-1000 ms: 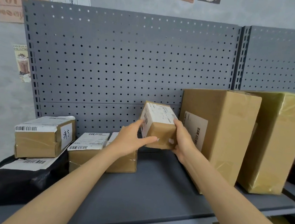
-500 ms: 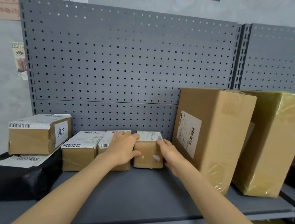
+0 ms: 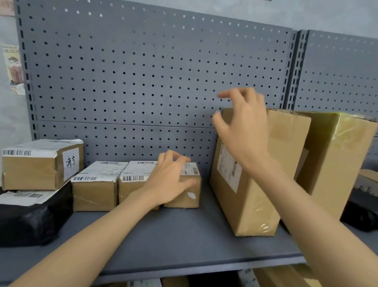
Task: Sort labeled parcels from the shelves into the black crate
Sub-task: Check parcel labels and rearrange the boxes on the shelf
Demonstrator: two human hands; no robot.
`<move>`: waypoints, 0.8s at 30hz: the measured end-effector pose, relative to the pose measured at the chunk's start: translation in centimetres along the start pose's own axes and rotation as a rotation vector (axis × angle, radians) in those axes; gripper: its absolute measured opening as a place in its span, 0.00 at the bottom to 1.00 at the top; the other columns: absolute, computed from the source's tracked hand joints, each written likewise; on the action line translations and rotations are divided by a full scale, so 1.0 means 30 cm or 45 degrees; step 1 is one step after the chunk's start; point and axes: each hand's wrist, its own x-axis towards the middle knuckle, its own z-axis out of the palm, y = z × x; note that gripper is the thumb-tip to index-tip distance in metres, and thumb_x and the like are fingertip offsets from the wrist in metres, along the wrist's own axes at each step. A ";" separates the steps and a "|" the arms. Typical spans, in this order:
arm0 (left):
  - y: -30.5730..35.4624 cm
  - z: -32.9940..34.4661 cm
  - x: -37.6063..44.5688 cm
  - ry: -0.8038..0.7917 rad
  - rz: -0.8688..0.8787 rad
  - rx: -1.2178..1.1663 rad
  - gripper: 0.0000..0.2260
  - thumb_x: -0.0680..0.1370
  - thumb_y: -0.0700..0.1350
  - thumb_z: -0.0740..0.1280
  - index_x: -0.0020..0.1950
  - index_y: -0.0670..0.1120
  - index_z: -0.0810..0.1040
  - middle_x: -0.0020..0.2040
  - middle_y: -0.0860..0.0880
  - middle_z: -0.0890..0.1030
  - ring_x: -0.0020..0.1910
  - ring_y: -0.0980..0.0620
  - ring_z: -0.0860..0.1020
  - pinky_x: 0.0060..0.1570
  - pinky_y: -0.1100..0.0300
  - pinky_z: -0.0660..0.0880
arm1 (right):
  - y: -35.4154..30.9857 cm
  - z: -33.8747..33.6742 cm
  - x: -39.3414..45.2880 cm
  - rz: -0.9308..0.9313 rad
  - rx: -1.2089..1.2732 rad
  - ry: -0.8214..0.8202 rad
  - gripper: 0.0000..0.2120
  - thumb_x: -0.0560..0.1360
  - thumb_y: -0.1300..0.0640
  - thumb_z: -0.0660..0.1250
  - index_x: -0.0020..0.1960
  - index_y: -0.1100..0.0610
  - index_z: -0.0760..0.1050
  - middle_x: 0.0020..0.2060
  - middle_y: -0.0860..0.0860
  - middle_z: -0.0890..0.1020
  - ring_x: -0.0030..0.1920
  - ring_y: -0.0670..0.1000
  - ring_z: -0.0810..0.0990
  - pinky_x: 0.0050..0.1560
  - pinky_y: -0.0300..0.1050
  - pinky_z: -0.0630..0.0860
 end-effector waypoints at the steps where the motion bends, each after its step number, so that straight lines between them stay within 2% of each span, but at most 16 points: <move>1: 0.017 0.004 -0.002 -0.008 0.013 -0.026 0.25 0.75 0.54 0.65 0.70 0.48 0.65 0.65 0.47 0.64 0.67 0.49 0.57 0.63 0.57 0.62 | 0.013 -0.026 0.018 -0.001 -0.152 0.084 0.16 0.73 0.54 0.63 0.61 0.54 0.74 0.58 0.54 0.74 0.62 0.56 0.68 0.60 0.48 0.63; 3: 0.048 0.010 -0.008 -0.043 0.022 -0.068 0.25 0.75 0.54 0.65 0.69 0.49 0.66 0.65 0.48 0.64 0.67 0.49 0.58 0.63 0.55 0.63 | 0.049 -0.065 0.032 0.102 -0.381 0.114 0.19 0.73 0.51 0.63 0.63 0.53 0.72 0.62 0.55 0.72 0.67 0.59 0.64 0.66 0.53 0.58; 6: 0.090 0.012 -0.024 -0.101 0.005 -0.156 0.24 0.75 0.55 0.65 0.69 0.50 0.66 0.64 0.48 0.64 0.67 0.50 0.57 0.64 0.54 0.63 | 0.102 -0.097 0.008 0.315 -0.488 -0.071 0.27 0.72 0.46 0.64 0.68 0.52 0.65 0.67 0.59 0.67 0.68 0.62 0.62 0.68 0.55 0.57; 8: 0.109 0.009 -0.040 -0.143 -0.004 -0.218 0.25 0.75 0.55 0.65 0.69 0.50 0.66 0.65 0.48 0.64 0.68 0.50 0.57 0.65 0.53 0.62 | 0.121 -0.110 -0.019 0.375 -0.496 -0.111 0.30 0.71 0.46 0.65 0.70 0.53 0.63 0.69 0.61 0.64 0.68 0.64 0.60 0.68 0.57 0.57; 12: 0.111 -0.009 -0.082 -0.189 0.015 -0.259 0.24 0.75 0.55 0.65 0.70 0.50 0.65 0.67 0.49 0.63 0.69 0.51 0.56 0.65 0.56 0.59 | 0.108 -0.130 -0.047 0.518 -0.357 -0.093 0.29 0.69 0.48 0.67 0.68 0.53 0.63 0.69 0.60 0.61 0.71 0.62 0.56 0.66 0.62 0.58; 15: 0.099 -0.021 -0.115 -0.203 0.022 -0.297 0.23 0.76 0.54 0.65 0.69 0.50 0.65 0.66 0.50 0.64 0.69 0.51 0.57 0.61 0.62 0.58 | 0.089 -0.146 -0.052 0.637 -0.216 -0.150 0.27 0.70 0.51 0.68 0.67 0.50 0.64 0.73 0.60 0.52 0.72 0.65 0.51 0.64 0.63 0.60; 17: 0.095 -0.022 -0.136 -0.223 0.016 -0.329 0.23 0.76 0.54 0.65 0.69 0.51 0.65 0.65 0.49 0.64 0.68 0.51 0.58 0.63 0.60 0.58 | 0.073 -0.161 -0.057 0.642 -0.168 -0.211 0.26 0.71 0.52 0.67 0.67 0.48 0.63 0.73 0.60 0.51 0.71 0.67 0.54 0.64 0.63 0.63; 19: 0.097 -0.022 -0.152 -0.244 0.007 -0.381 0.23 0.76 0.54 0.65 0.69 0.52 0.65 0.65 0.49 0.64 0.64 0.54 0.62 0.60 0.61 0.59 | 0.060 -0.176 -0.070 0.592 -0.133 -0.202 0.25 0.71 0.52 0.68 0.66 0.48 0.65 0.71 0.60 0.56 0.67 0.66 0.59 0.63 0.61 0.65; 21: 0.101 -0.019 -0.168 -0.268 0.004 -0.444 0.24 0.76 0.55 0.65 0.70 0.52 0.65 0.65 0.50 0.64 0.57 0.59 0.63 0.57 0.63 0.59 | 0.049 -0.192 -0.093 0.571 -0.077 -0.105 0.24 0.71 0.53 0.68 0.65 0.48 0.66 0.69 0.58 0.59 0.65 0.64 0.61 0.62 0.57 0.66; 24: 0.106 -0.021 -0.184 -0.287 -0.014 -0.533 0.27 0.75 0.57 0.65 0.71 0.53 0.62 0.67 0.50 0.63 0.56 0.59 0.64 0.55 0.62 0.60 | 0.044 -0.228 -0.115 0.576 0.050 0.081 0.23 0.70 0.52 0.69 0.64 0.48 0.68 0.67 0.57 0.61 0.63 0.60 0.63 0.60 0.49 0.65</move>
